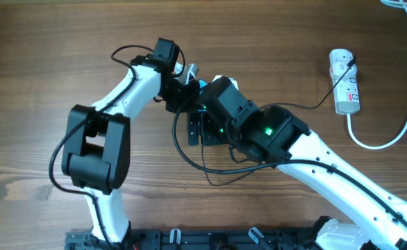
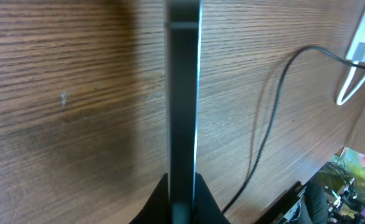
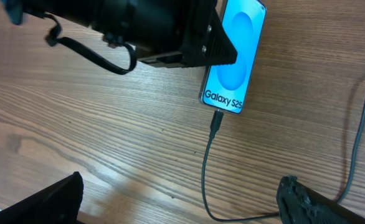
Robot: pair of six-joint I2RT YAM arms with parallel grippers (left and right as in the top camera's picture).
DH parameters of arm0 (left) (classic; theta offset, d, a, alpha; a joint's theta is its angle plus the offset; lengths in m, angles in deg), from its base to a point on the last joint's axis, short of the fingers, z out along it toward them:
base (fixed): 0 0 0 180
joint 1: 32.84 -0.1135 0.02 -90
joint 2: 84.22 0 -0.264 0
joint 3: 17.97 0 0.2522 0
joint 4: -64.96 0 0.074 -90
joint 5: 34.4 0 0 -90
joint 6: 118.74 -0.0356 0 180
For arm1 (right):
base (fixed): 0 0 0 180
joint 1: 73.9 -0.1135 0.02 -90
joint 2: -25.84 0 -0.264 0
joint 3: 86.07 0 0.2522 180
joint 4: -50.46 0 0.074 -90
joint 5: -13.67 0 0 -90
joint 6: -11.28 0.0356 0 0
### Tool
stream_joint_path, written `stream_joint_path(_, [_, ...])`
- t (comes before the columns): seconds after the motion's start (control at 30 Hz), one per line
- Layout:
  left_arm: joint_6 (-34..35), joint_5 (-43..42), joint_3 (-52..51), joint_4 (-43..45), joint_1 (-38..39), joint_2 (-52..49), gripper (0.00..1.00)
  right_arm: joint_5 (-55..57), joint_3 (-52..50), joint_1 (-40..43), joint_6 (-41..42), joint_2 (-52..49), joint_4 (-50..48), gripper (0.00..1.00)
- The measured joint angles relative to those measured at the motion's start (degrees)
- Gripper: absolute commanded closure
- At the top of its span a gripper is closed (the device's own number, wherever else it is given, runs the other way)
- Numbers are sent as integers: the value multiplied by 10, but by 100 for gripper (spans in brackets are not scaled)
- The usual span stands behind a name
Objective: Plug charger to phone and switch on socket
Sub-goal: 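Set the phone flat on the table and open both grippers, withdrawing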
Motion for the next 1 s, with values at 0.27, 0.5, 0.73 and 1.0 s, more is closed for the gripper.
stream_joint_path(0.27, [1,0,0,29,3,-19,87,0,0,0,13,0,0,0])
stream_joint_path(0.5, [1,11,0,32,3,-19,86,0,0,0,13,0,7,0])
stream_joint_path(0.73, [2,53,-11,23,6,-19,74,9,0,0,13,0,33,0])
stream_joint_path(1.0, [2,107,-32,23,21,-19,59,11,0,0,13,0,37,0])
